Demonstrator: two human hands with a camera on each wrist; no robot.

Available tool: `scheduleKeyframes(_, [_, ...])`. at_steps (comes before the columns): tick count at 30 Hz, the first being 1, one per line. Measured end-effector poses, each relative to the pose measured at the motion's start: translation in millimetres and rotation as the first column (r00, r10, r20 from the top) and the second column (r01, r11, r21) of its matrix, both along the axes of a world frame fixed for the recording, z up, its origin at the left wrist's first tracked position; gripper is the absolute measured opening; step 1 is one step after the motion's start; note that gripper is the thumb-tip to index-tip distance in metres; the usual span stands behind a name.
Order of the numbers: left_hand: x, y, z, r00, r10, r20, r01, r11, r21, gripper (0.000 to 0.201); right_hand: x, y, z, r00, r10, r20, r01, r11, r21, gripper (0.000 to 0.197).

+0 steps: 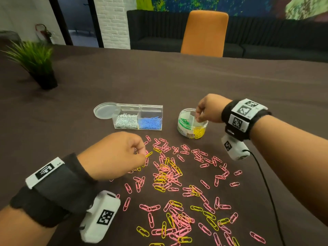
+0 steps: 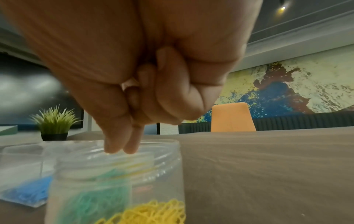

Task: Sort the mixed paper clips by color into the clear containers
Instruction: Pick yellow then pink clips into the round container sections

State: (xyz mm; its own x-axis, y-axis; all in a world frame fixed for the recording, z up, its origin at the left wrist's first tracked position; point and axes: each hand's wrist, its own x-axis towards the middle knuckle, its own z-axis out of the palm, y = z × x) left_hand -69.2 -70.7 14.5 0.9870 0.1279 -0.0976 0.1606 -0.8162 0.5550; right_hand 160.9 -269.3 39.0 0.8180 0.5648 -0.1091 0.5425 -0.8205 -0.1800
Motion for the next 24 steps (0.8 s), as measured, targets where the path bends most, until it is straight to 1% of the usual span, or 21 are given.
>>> scheduleKeyframes(1, [3.7,-1.4,1.6,1.0,0.006,0.004,-0.006,1.0,-0.018,0.008,3.9,1.2,-1.8,1.0,0.015,-0.009,-0.016,0.999,-0.03,0.006])
scheduleKeyframes(3, [14.4,-4.6,5.9,1.0,0.007,0.009,-0.007,1.0,-0.028,0.009,10.1,2.5,-2.4,0.999,0.03,-0.016,-0.03,0.999,-0.03,0.007])
scheduleKeyframes(7, [46.2,-12.6,15.3,1.0,0.003,0.019,-0.002,1.0,-0.03,0.009,19.1,4.7,-0.8,0.999,0.044,-0.031,-0.042,0.997,0.068,0.013])
scheduleKeyframes(11, [82.3,-23.7,21.1,0.999,-0.002,0.043,0.003,1.0,-0.021,0.009,21.7,1.2,-12.5,0.996,0.069,-0.063,-0.055,0.979,0.198,0.016])
scheduleKeyframes(17, [118.3,-33.9,21.1,0.999,-0.026,0.024,0.026,1.0,0.004,0.009,17.6,-8.0,-33.6,0.99,0.109,-0.087,-0.061,0.899,0.434,0.01])
scheduleKeyframes(20, [134.6,-38.0,21.8,0.999,-0.03,0.028,0.028,0.998,0.06,0.009,17.7,-17.2,-35.3,0.986,0.138,-0.092,-0.071,0.855,0.514,0.007])
scheduleKeyframes(22, [147.8,-41.5,22.5,0.999,-0.038,0.034,0.035,0.996,0.087,0.01,16.5,-23.4,-35.0,0.985,0.143,-0.098,-0.062,0.82,0.568,0.01])
scheduleKeyframes(24, [161.7,-48.5,22.9,0.998,-0.045,0.033,0.041,0.992,0.118,0.013,14.9,-30.5,-33.9,0.992,0.099,-0.073,-0.031,0.777,0.629,0.017])
